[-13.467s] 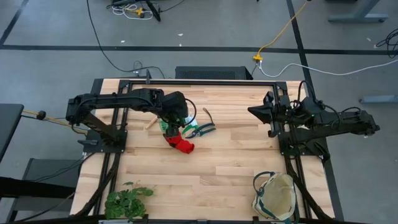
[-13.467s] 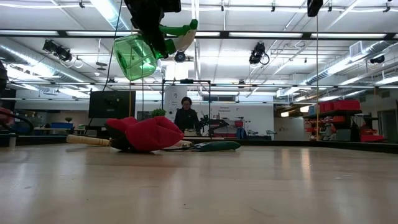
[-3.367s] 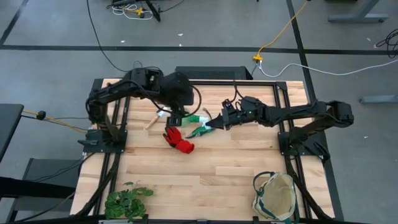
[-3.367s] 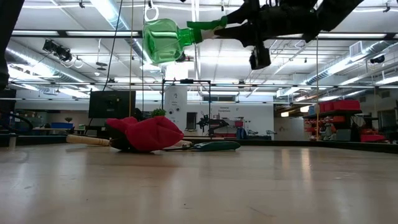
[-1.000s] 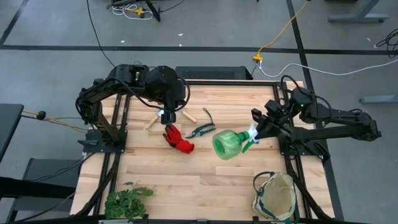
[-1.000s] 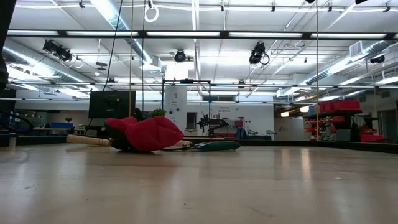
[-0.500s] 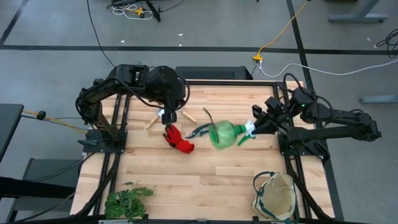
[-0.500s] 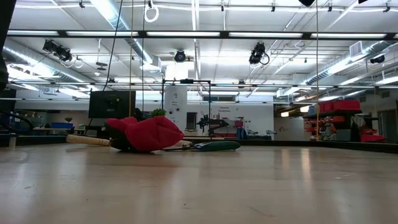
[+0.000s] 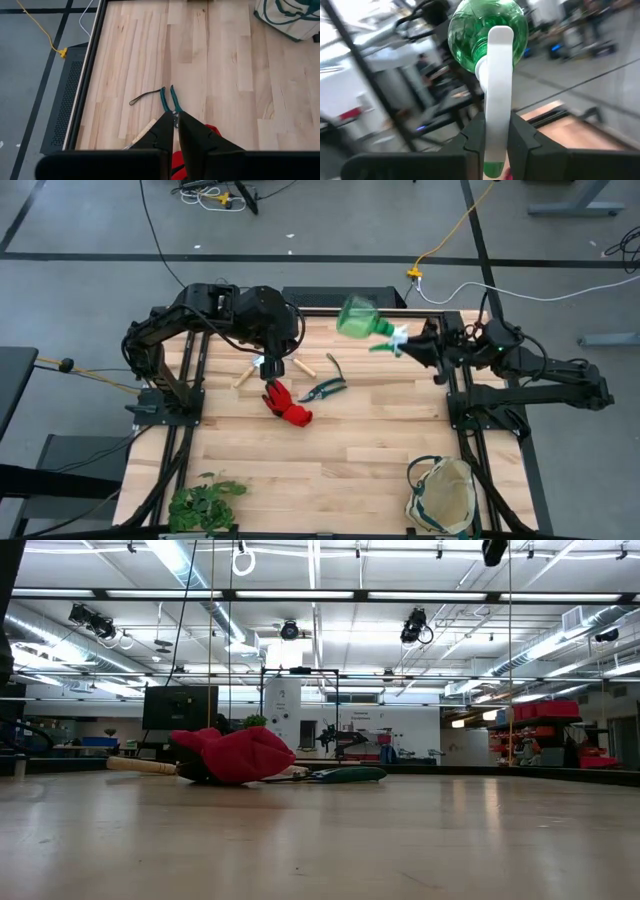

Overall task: Pick & Place Garden tools in Gardening bag
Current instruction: Put the green spray into the gardening bag

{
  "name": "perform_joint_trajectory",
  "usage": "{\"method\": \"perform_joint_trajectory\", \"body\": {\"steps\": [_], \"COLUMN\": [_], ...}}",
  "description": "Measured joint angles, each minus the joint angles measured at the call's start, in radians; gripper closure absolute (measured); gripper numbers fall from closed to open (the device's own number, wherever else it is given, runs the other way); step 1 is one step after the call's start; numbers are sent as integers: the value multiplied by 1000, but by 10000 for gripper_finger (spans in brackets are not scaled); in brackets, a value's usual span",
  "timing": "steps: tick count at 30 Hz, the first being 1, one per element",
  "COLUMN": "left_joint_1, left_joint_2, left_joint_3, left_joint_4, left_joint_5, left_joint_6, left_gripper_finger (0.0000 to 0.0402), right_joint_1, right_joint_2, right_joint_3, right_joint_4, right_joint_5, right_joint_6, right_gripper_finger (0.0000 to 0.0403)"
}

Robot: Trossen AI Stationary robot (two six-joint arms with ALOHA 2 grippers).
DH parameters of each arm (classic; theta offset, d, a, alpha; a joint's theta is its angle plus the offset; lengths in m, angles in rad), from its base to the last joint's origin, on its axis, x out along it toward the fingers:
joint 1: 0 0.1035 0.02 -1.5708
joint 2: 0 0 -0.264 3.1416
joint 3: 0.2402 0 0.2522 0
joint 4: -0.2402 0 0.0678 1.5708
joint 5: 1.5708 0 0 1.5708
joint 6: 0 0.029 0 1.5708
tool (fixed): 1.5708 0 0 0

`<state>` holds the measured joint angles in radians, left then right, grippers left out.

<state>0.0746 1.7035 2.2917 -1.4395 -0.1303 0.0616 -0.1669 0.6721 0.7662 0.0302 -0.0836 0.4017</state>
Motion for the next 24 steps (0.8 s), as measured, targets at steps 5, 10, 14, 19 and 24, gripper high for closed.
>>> {"method": "perform_joint_trajectory", "body": {"steps": [5,10,14,19,24], "left_joint_1": [0,0,0,0,0], "left_joint_2": [0,0,0,0,0], "left_joint_3": [0,0,0,0,0], "left_joint_4": [0,0,0,0,0], "left_joint_5": [0,0,0,0,0], "left_joint_6": [1,1,2,2,3], "left_gripper_finger": [372,372,372,372,372], "right_joint_1": [0,0,2,6,6], "right_joint_2": [-2,-6,-20,-25,-25], "right_joint_3": [0,0,36,154,286], "right_joint_4": [0,2,-35,-207,-396], "right_joint_5": [136,200,184,169,124], "right_joint_6": [-88,-123,-122,-124,-136], "right_gripper_finger": [350,350,350,350,350]}}
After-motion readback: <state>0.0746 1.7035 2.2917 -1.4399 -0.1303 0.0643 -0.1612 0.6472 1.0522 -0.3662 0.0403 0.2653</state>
